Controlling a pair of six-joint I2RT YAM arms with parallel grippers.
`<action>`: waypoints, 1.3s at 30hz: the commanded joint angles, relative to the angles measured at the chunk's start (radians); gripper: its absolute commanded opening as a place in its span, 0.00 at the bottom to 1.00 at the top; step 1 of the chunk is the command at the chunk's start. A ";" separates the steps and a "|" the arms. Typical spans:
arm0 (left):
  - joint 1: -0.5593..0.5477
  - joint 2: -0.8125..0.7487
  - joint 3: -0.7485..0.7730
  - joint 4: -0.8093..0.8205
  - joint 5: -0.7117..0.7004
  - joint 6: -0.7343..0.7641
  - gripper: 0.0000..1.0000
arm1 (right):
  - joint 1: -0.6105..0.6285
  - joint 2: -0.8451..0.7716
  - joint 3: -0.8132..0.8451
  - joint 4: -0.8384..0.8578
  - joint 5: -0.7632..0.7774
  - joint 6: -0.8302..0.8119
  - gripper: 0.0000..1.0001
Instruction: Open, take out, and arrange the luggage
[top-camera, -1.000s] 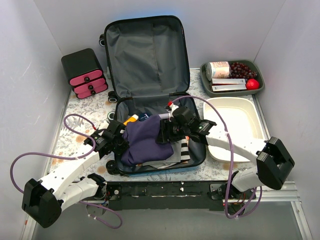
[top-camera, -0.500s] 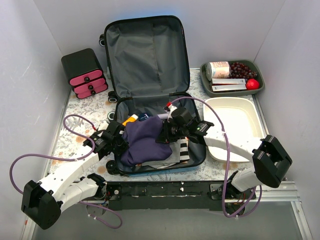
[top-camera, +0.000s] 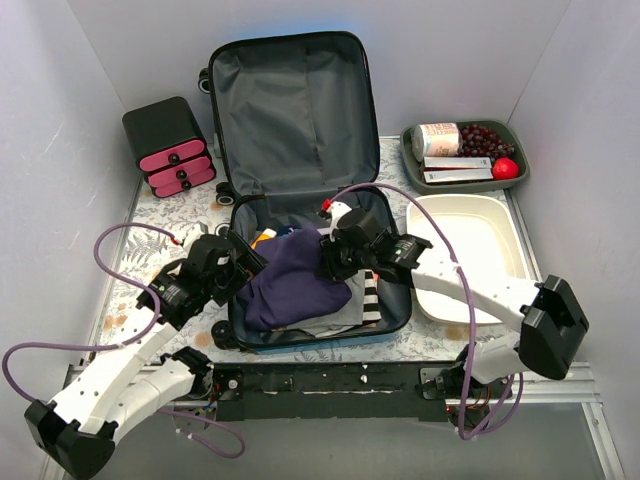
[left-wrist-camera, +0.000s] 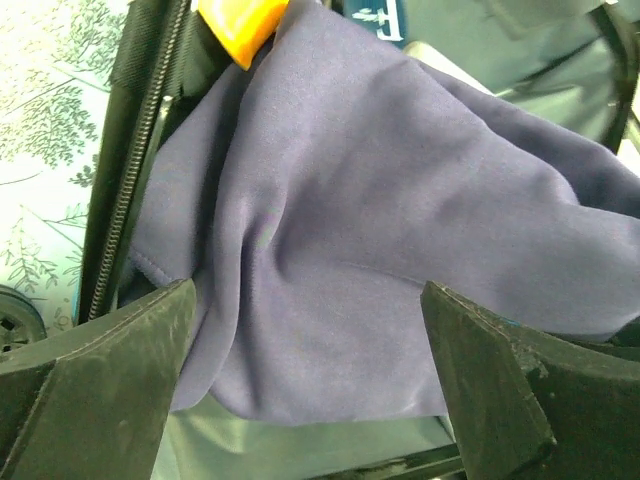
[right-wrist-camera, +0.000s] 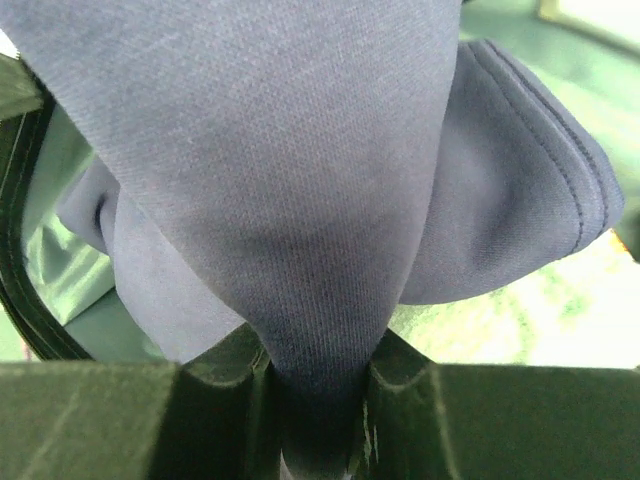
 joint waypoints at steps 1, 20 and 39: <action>0.004 -0.038 0.074 -0.021 -0.009 0.034 0.98 | -0.004 -0.104 0.125 -0.086 0.180 -0.167 0.01; 0.004 0.051 0.098 -0.003 -0.029 0.086 0.98 | -0.368 -0.368 0.230 -0.372 0.318 -0.326 0.01; 0.004 0.180 0.165 0.216 0.189 0.169 0.98 | -0.639 -0.400 0.328 -0.243 0.608 -0.248 0.01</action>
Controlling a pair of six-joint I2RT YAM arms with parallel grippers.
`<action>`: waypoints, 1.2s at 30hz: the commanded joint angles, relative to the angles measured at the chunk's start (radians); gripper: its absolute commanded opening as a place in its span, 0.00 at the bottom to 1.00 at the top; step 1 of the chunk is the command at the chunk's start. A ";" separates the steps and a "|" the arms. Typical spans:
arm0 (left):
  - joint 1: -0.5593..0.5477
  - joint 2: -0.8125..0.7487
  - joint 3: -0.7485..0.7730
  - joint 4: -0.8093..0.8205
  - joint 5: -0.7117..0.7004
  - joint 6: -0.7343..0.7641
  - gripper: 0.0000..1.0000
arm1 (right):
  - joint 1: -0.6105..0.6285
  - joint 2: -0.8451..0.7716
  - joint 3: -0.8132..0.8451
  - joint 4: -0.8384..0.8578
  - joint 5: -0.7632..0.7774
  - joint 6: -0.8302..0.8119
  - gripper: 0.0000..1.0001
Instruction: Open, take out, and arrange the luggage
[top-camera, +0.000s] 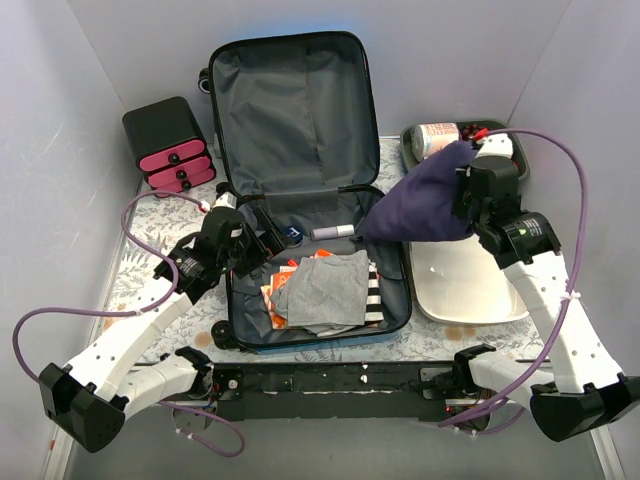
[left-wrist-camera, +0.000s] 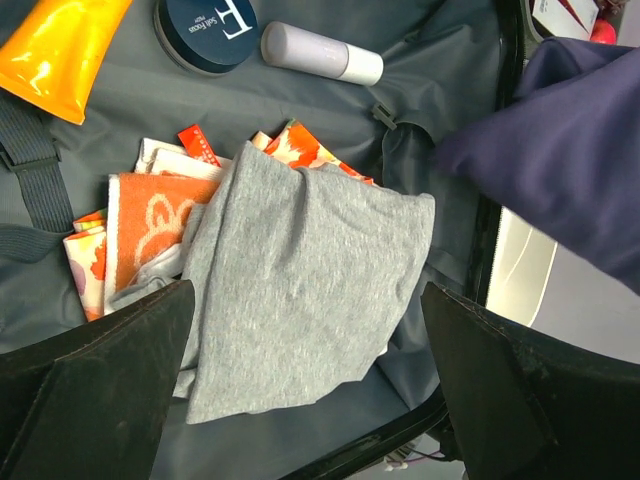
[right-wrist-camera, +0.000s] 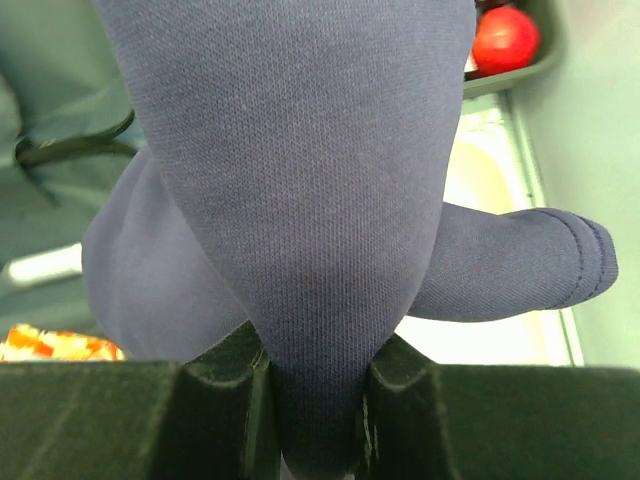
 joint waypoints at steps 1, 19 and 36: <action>0.004 0.000 0.018 0.027 0.022 0.019 0.98 | -0.084 -0.053 0.083 0.179 0.138 0.001 0.01; 0.004 0.120 0.047 0.060 0.037 0.047 0.98 | -0.161 -0.079 -0.002 0.375 0.397 -0.285 0.01; 0.004 0.031 -0.023 -0.019 -0.030 -0.002 0.98 | -0.160 -0.108 -0.379 0.369 0.187 0.102 0.01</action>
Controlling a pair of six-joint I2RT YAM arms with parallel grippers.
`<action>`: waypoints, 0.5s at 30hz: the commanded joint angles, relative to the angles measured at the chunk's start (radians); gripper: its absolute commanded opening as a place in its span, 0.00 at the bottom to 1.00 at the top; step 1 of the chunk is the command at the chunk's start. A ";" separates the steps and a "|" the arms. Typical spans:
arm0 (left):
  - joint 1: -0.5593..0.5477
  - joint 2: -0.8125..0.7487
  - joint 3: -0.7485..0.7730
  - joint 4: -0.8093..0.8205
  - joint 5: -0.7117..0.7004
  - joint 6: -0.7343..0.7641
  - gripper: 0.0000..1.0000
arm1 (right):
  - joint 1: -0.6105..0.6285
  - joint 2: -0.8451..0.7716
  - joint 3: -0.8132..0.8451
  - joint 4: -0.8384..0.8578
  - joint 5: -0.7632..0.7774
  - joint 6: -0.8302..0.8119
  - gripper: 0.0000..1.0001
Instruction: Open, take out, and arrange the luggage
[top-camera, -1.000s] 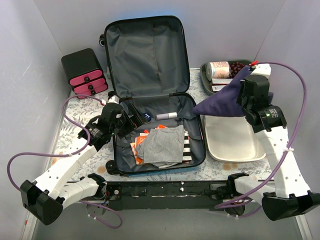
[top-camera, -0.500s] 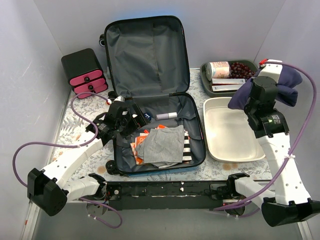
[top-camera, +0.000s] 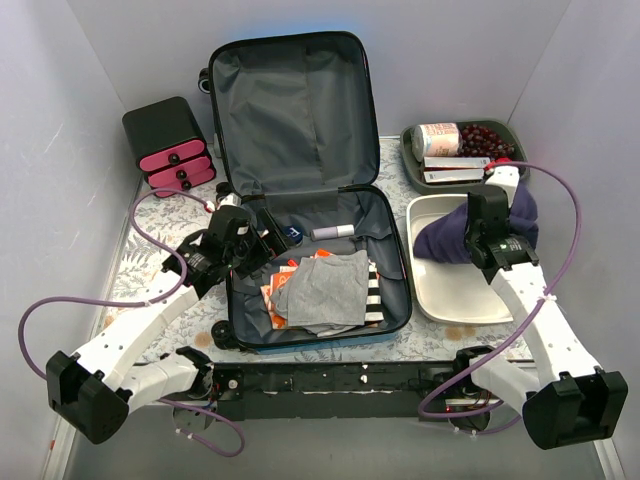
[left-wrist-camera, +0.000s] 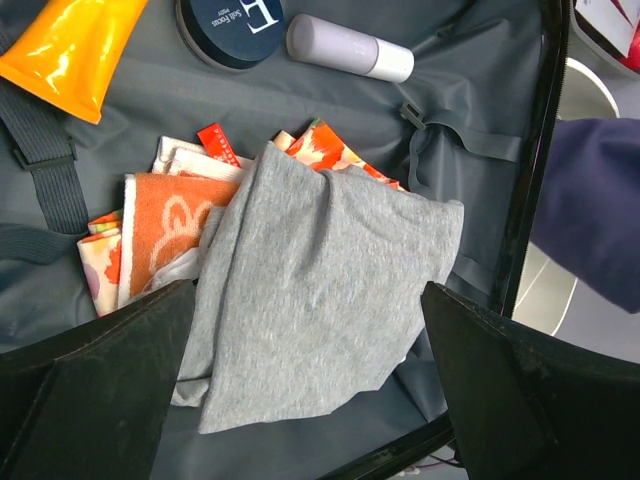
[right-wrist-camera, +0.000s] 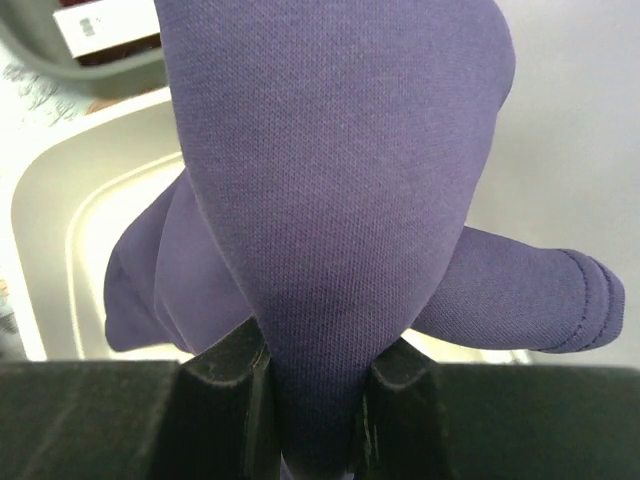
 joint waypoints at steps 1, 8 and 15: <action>0.004 -0.031 -0.021 -0.029 -0.030 -0.018 0.98 | -0.002 -0.074 -0.054 0.092 -0.083 0.221 0.01; 0.004 -0.055 -0.050 -0.028 -0.024 -0.036 0.98 | -0.001 -0.183 -0.205 0.035 -0.100 0.460 0.01; 0.004 -0.054 -0.046 -0.026 -0.018 -0.030 0.98 | -0.001 -0.275 -0.253 -0.146 -0.085 0.574 0.01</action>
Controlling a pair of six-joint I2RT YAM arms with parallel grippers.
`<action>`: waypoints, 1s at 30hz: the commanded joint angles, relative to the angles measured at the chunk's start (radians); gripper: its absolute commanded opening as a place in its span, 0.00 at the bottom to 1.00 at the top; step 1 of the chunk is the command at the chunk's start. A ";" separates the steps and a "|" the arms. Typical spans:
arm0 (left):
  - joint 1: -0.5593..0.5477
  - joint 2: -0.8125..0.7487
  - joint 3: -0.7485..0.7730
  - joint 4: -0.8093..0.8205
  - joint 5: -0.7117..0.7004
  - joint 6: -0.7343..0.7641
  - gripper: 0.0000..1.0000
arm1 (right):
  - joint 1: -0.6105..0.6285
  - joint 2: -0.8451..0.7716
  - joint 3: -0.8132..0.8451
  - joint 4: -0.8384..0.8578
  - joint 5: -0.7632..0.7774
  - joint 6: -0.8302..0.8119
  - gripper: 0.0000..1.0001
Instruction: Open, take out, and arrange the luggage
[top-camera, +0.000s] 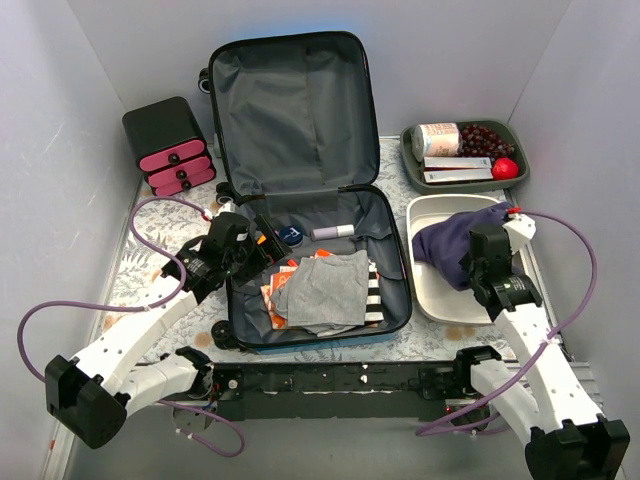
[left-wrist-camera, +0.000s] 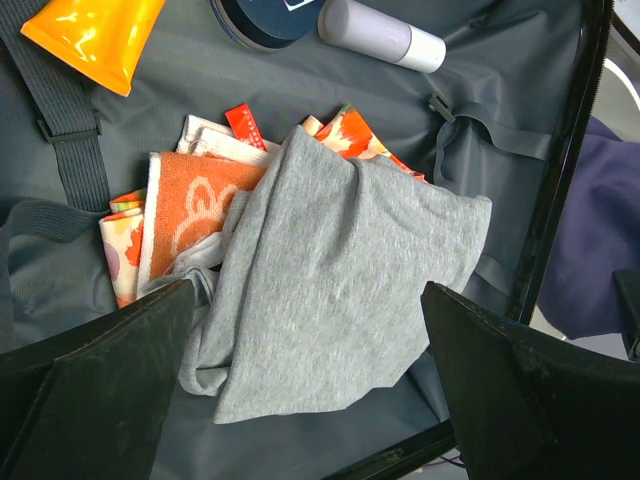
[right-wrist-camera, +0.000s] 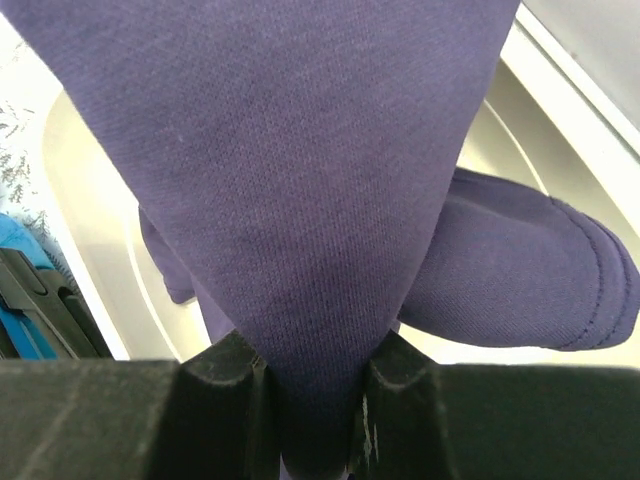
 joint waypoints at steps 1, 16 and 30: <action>0.004 -0.018 0.006 -0.004 -0.007 0.007 0.98 | 0.000 -0.043 0.009 -0.110 0.019 0.119 0.01; 0.004 0.002 0.017 0.002 -0.001 0.027 0.98 | 0.000 -0.087 0.067 -0.367 -0.017 0.081 0.64; 0.004 0.018 0.011 0.029 0.013 0.033 0.98 | 0.000 -0.017 0.309 -0.293 -0.150 -0.260 0.93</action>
